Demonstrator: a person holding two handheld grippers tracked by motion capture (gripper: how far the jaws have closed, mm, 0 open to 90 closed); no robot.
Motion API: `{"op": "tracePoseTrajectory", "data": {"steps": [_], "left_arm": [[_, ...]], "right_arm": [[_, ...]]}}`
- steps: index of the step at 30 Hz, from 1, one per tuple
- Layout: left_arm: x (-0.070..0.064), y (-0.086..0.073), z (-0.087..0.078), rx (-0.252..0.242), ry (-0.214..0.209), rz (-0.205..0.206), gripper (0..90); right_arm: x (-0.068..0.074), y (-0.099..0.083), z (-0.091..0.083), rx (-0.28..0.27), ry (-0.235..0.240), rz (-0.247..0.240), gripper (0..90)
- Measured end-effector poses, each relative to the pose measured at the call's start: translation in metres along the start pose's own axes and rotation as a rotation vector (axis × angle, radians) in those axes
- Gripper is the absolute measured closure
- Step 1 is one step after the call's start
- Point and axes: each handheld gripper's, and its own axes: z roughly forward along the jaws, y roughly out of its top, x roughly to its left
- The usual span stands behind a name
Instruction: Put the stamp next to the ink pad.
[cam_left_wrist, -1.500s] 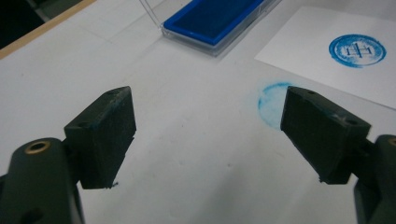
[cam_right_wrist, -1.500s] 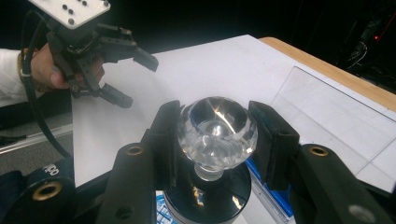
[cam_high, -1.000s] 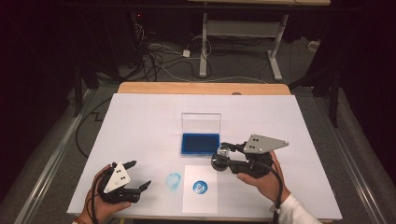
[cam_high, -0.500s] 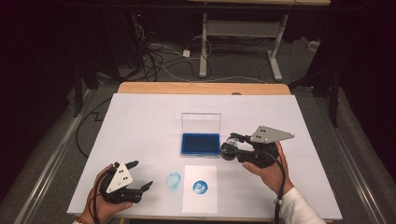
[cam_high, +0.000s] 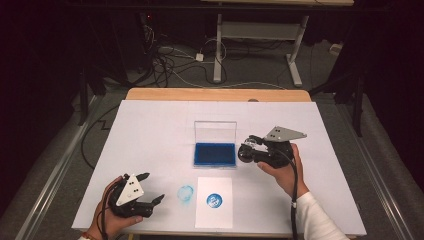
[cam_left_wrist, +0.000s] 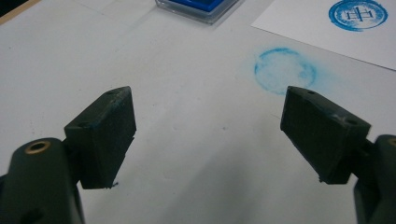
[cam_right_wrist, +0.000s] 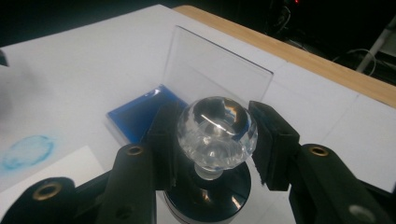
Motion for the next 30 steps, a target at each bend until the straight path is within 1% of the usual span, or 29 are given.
{"op": "tracePoseTrajectory", "data": {"steps": [2, 5, 7, 10, 12, 13, 16, 23, 25, 27, 28, 30], "left_arm": [[0.000, 0.000, 0.001, 0.002, -0.001, -0.001, 17.6], [0.000, -0.001, 0.001, 0.005, -0.003, -0.001, 17.7], [0.000, -0.001, 0.002, 0.007, -0.003, -0.003, 17.7], [0.000, -0.001, 0.002, 0.010, -0.002, 0.001, 17.7], [0.000, -0.001, 0.002, 0.014, 0.001, 0.002, 17.7], [0.000, -0.001, 0.002, 0.016, 0.001, 0.001, 17.7], [0.000, -0.001, 0.003, 0.018, -0.002, 0.002, 17.8], [-0.002, 0.000, 0.004, 0.031, -0.003, 0.015, 18.0], [-0.002, 0.000, 0.004, 0.035, -0.003, 0.020, 18.0], [-0.003, 0.000, 0.004, 0.036, -0.005, 0.021, 18.0], [-0.002, 0.000, 0.005, 0.032, 0.000, 0.032, 18.0], [-0.002, 0.000, 0.004, 0.032, -0.001, 0.031, 18.0]], "right_arm": [[-0.004, -0.001, 0.005, 0.012, -0.010, 0.012, 56.8], [-0.008, -0.003, 0.014, 0.035, -0.030, 0.008, 56.8], [-0.011, -0.006, 0.020, 0.047, -0.032, 0.027, 56.8], [-0.013, -0.009, 0.028, 0.070, -0.044, 0.028, 56.7], [-0.014, -0.011, 0.032, 0.087, -0.059, 0.021, 56.8], [-0.015, -0.012, 0.034, 0.097, -0.061, 0.029, 56.8], [-0.016, -0.016, 0.037, 0.108, -0.062, 0.043, 56.8], [-0.017, -0.024, 0.045, 0.144, -0.074, 0.041, 56.7], [-0.017, -0.025, 0.046, 0.140, -0.072, 0.048, 56.7], [-0.017, -0.025, 0.046, 0.140, -0.074, 0.045, 56.6], [-0.017, -0.025, 0.046, 0.139, -0.074, 0.044, 56.6], [-0.017, -0.026, 0.045, 0.136, -0.075, 0.049, 56.5]]}}
